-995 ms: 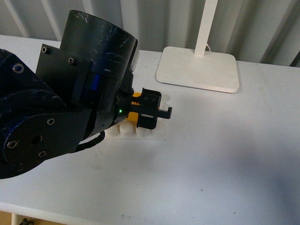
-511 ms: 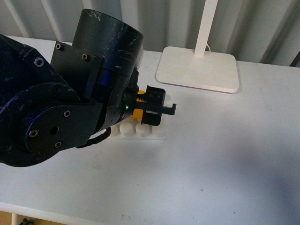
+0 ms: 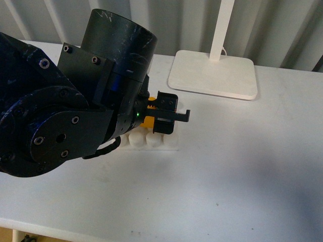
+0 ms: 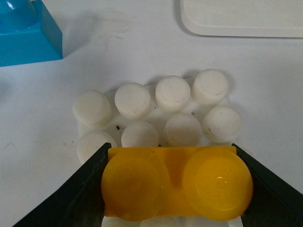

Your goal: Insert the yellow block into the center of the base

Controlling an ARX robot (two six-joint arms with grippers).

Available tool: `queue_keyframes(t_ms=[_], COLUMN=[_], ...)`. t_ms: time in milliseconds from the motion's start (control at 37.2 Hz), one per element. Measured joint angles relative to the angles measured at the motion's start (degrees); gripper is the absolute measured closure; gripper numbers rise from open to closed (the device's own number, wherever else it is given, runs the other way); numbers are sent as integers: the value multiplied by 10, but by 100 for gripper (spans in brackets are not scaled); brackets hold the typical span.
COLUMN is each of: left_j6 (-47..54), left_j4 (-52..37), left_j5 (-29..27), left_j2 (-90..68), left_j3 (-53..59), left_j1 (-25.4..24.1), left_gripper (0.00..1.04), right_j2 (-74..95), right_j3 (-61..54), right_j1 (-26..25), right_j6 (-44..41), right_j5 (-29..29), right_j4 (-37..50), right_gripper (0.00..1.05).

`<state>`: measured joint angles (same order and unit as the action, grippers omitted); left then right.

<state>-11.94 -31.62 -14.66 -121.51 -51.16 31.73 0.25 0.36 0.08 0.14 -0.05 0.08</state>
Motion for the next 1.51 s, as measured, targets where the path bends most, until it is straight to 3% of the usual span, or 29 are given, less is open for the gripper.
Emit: queue_keyframes(t_ms=[941, 1505], left_j6=[-17, -22], left_j4=[8, -47], left_j5=[-3, -15], left_j2=[-11, -44], left_j3=[-9, 3], left_j1=[10, 17], left_gripper=[39, 40], right_j2=[0, 0], right_j3=[0, 0], right_j1=[0, 0], right_j6=[0, 0], right_j5=[0, 0], right_j4=[0, 0], right_gripper=[9, 9])
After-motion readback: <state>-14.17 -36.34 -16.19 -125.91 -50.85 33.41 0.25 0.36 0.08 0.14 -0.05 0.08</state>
